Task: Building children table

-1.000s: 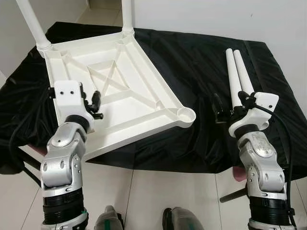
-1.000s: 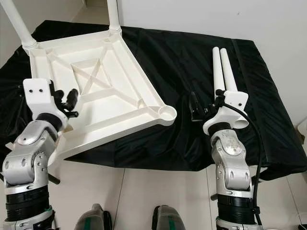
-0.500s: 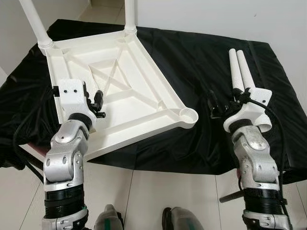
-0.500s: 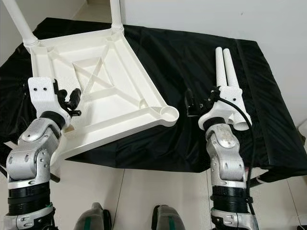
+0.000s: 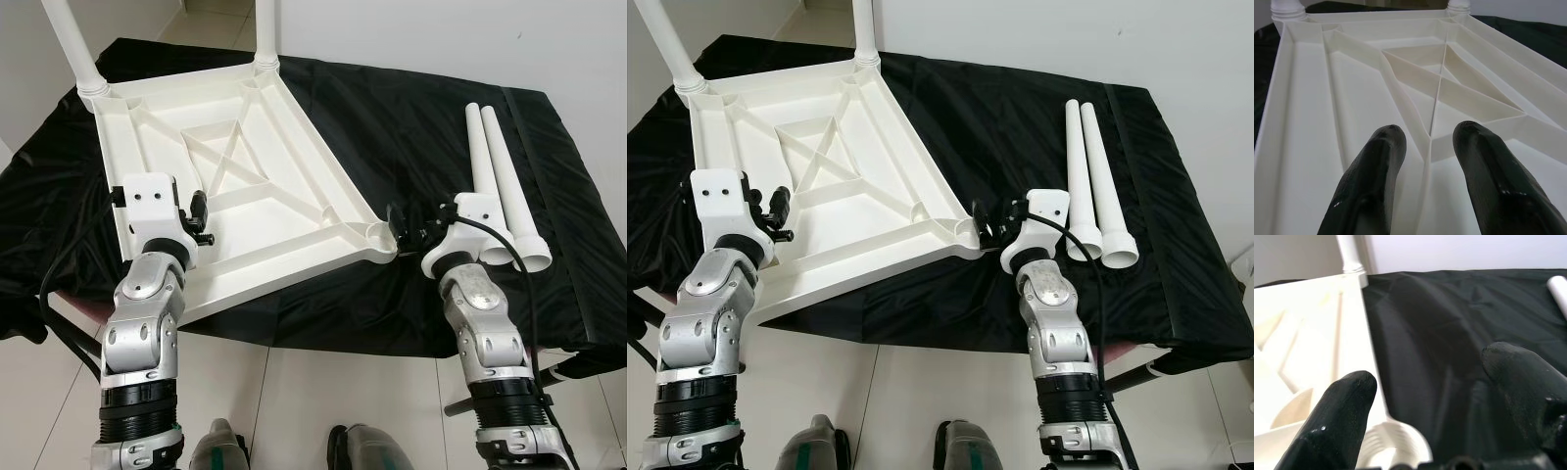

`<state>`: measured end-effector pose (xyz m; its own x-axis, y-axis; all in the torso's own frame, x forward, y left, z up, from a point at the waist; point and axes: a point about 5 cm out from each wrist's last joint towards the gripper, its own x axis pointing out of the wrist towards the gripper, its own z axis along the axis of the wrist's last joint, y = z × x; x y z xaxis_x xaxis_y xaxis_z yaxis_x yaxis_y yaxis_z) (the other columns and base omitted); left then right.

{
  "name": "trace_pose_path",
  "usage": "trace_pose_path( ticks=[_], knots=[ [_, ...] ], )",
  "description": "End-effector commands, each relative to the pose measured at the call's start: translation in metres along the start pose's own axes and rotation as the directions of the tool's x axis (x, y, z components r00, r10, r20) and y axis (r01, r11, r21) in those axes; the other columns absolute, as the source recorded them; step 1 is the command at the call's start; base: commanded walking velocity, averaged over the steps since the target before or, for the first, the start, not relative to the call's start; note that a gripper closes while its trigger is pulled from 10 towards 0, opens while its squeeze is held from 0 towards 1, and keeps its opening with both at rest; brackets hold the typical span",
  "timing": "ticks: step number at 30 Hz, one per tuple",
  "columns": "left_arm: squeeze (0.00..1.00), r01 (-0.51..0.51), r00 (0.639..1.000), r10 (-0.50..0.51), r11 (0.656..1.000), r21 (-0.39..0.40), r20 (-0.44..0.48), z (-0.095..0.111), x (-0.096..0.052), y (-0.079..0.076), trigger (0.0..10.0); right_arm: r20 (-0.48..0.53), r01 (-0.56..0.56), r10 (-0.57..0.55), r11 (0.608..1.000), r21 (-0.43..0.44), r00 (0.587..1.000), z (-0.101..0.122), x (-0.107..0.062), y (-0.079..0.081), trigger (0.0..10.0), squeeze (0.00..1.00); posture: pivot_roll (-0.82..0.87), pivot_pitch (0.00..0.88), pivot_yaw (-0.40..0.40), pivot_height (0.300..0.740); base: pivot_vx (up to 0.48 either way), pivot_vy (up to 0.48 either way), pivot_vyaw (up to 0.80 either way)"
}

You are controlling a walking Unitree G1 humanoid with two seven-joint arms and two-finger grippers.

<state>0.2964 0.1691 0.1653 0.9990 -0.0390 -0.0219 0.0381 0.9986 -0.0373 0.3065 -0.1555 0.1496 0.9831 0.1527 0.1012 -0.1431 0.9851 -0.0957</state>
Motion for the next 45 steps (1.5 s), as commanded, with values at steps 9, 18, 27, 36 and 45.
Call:
trace_pose_path(
  ticks=[9,18,27,36,45],
  knots=[
    [0.0,0.031,0.998,-0.034,0.998,0.051,0.06,0.006,0.008,-0.012,10.0,0.009,0.114,-0.114,0.993,-0.014,0.993,-0.003,0.002,-0.019,10.0,0.0,-0.05,0.02,-0.017,0.74,0.0,0.0,0.0],
    [0.0,0.11,0.992,-0.117,0.988,0.112,0.053,0.009,0.01,-0.02,10.0,-0.039,0.318,-0.318,0.948,-0.014,0.947,-0.009,0.005,-0.047,10.0,0.0,-0.05,0.028,-0.01,0.74,0.0,0.0,0.0],
    [0.0,0.232,0.97,-0.24,0.957,0.173,0.027,0.01,0.012,-0.042,10.0,-0.096,0.488,-0.488,0.873,-0.028,0.868,-0.013,0.002,-0.074,10.0,0.0,-0.06,0.036,-0.007,0.74,0.0,0.0,0.0],
    [0.0,0.444,0.892,-0.451,0.864,0.239,-0.026,0.008,0.0,-0.071,10.0,-0.184,0.479,-0.473,0.878,-0.009,0.862,-0.017,0.008,-0.071,10.0,0.0,-0.06,0.056,-0.007,0.74,0.0,0.0,0.0],
    [0.0,0.452,0.888,-0.458,0.859,0.24,-0.036,0.007,-0.004,-0.072,10.0,-0.289,0.505,-0.484,0.863,-0.001,0.826,-0.031,0.001,-0.072,10.0,0.0,-0.06,0.064,-0.008,0.74,0.0,0.0,0.0]
  ],
)
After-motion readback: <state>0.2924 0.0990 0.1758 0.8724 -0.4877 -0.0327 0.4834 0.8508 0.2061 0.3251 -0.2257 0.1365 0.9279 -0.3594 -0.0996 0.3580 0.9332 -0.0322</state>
